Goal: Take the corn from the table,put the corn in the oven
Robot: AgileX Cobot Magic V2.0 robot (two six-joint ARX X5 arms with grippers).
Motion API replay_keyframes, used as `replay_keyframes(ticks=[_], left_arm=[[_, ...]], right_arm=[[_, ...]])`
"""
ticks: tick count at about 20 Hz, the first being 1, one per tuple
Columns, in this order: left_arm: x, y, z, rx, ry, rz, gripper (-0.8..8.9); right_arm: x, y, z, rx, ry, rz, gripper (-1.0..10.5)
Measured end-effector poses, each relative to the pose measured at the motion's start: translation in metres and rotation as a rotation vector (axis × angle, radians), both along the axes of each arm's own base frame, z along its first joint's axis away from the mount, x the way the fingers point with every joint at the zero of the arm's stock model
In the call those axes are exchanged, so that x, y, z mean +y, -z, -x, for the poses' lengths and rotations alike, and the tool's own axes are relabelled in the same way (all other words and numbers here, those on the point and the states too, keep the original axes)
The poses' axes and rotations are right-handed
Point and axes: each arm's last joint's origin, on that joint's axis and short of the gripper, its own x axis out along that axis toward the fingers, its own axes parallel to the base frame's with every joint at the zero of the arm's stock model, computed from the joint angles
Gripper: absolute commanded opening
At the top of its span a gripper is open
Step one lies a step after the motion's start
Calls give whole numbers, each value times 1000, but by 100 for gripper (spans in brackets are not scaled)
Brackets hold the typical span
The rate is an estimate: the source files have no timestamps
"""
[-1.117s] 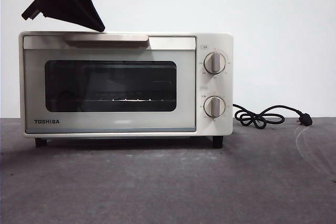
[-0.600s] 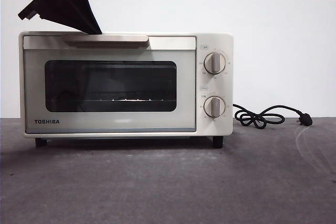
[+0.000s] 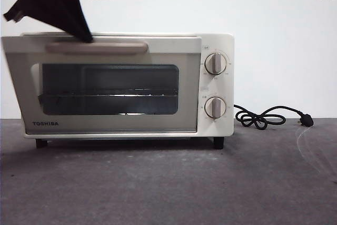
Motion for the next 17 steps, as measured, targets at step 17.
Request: replay_keyframes(ticks=[17], left_arm=[[-12, 7, 54, 195, 189, -173, -6]], right_arm=[[1, 0, 0, -7, -10, 9, -12]])
